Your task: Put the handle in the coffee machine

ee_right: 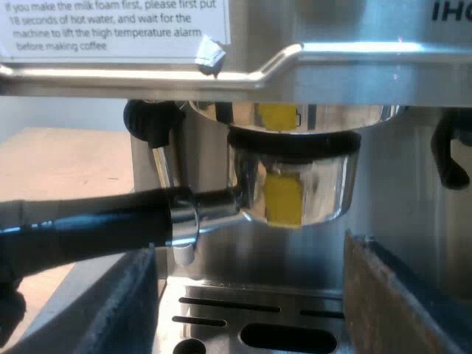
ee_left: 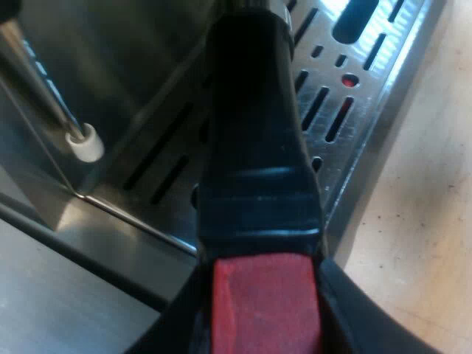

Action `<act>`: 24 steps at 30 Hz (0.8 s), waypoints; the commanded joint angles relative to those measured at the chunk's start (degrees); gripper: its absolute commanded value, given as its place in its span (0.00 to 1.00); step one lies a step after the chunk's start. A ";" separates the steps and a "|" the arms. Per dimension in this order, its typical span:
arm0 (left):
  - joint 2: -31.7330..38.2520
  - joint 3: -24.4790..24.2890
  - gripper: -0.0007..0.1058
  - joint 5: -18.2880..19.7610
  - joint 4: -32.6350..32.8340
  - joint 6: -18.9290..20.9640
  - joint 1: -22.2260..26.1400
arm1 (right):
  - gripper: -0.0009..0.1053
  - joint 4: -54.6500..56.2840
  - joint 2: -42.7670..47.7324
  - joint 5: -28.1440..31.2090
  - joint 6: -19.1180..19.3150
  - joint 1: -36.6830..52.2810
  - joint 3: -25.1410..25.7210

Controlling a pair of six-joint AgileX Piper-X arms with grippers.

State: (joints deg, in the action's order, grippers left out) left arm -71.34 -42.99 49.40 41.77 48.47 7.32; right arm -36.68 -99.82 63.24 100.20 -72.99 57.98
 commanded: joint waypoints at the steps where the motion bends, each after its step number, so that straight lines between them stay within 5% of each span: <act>1: 0.50 -2.62 0.01 3.35 -2.25 1.21 -0.26 | 0.54 -0.84 0.11 0.40 0.53 0.17 -0.13; 11: 0.50 -5.16 0.01 3.32 -1.58 0.93 -0.26 | 0.54 -0.84 0.11 0.40 0.53 0.17 -0.13; 24: 1.35 -6.01 0.01 5.18 4.17 -4.48 -0.08 | 0.54 -0.84 0.11 0.40 0.53 0.17 -0.13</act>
State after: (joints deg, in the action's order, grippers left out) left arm -71.34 -48.02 50.57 46.68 44.48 7.32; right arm -36.68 -99.82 63.24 100.20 -72.99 57.98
